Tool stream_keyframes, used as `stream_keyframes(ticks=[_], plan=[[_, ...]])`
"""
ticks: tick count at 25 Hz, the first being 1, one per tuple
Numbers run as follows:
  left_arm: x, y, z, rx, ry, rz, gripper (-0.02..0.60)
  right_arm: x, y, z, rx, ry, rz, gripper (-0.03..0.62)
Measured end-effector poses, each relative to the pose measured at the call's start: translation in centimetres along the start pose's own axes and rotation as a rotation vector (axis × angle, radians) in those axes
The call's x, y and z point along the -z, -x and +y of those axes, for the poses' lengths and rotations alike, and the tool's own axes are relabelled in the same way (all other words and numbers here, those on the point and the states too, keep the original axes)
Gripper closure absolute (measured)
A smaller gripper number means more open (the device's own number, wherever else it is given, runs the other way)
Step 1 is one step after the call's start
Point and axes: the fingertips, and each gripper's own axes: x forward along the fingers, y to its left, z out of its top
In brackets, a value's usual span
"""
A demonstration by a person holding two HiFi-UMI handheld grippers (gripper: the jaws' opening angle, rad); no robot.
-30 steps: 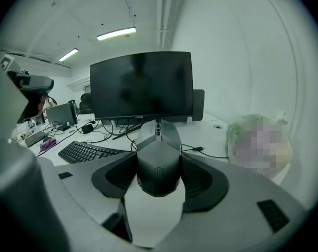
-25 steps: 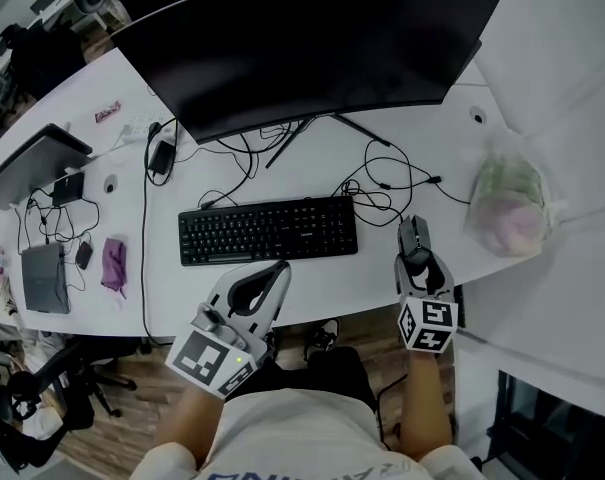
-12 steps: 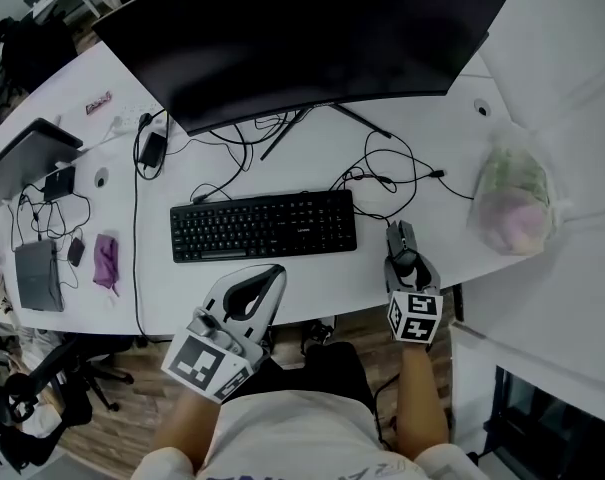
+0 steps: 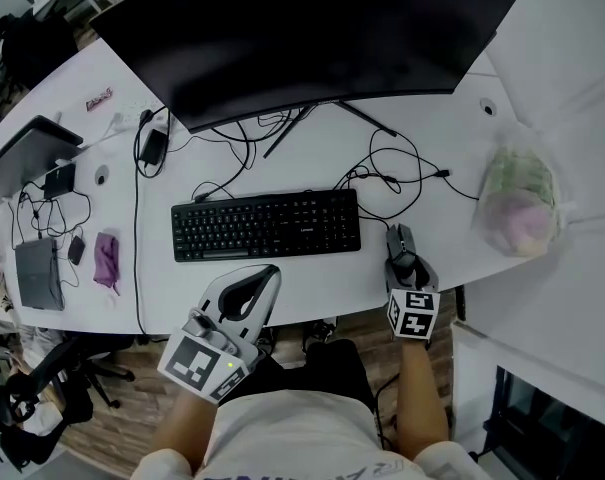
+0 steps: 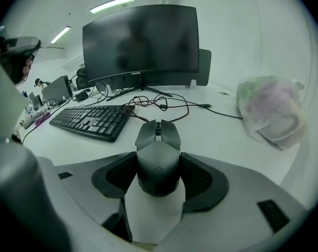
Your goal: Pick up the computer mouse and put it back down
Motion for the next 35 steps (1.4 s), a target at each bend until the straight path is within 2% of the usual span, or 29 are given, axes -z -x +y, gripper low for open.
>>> stream_keyframes(ticks=[9,23,30,35], plan=[[-0.3,0.4,0.3,0.013,0.020,-0.020,0.577,0.8,-0.1,0.7,-0.020,-0.002,0.025,0.318],[-0.6,0.9,0.7,0.014,0.038,-0.041,0.577,0.8,0.0,1.1,-0.001,0.062,0.085,0.312],[-1.8,1.6,0.6,0.028,0.027,-0.066,0.577,-2.8,2.9,1.9,-0.019,0.070,-0.022,0.310],[-3.3,2.1,-0.1,0.063,0.005,-0.097,0.577,-5.8,5.8,2.7,-0.021,0.062,-0.113,0.310]])
